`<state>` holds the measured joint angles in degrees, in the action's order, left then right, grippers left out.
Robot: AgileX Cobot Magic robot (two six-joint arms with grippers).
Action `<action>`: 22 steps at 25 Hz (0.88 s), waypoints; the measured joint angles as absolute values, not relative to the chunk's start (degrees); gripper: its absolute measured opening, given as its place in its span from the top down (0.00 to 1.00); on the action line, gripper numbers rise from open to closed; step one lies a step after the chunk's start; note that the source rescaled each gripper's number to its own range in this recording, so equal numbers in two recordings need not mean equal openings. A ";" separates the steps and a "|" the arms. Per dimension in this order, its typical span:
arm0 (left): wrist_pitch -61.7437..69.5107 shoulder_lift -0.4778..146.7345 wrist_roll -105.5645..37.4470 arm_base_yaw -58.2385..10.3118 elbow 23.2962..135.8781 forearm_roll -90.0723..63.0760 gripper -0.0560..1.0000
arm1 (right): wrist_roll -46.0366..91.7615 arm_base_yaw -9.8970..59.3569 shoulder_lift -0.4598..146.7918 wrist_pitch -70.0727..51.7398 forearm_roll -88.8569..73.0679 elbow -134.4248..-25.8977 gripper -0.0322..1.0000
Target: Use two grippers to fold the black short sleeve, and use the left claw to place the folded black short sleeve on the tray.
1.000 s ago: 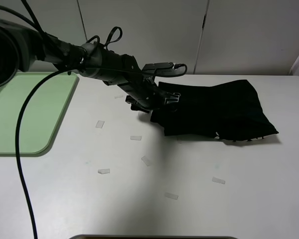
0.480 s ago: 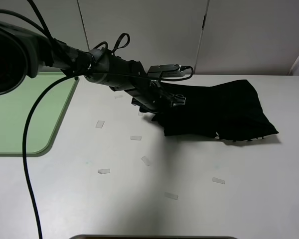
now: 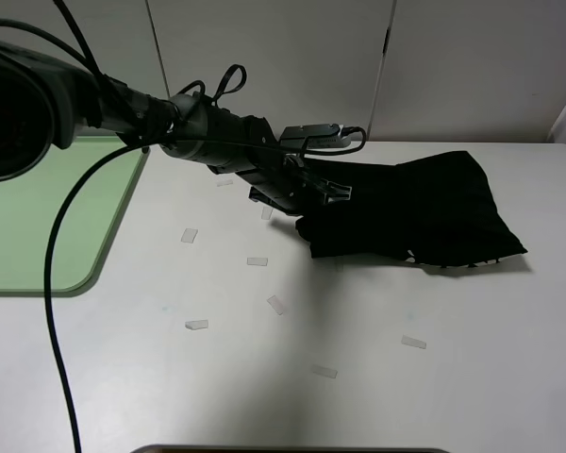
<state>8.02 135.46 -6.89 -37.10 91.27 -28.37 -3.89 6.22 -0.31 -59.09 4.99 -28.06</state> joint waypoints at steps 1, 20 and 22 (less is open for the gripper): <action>8.08 135.38 -6.89 -37.10 91.27 -28.37 0.94 | -3.89 6.22 -0.31 -59.09 4.99 -28.06 0.00; 39.59 120.90 -6.84 -28.95 91.27 -9.96 0.95 | -3.89 6.22 -0.31 -59.04 4.99 -28.06 0.00; 42.56 119.17 -6.84 -28.37 91.27 -6.89 0.95 | -3.89 6.22 -0.31 -59.04 4.99 -28.06 0.00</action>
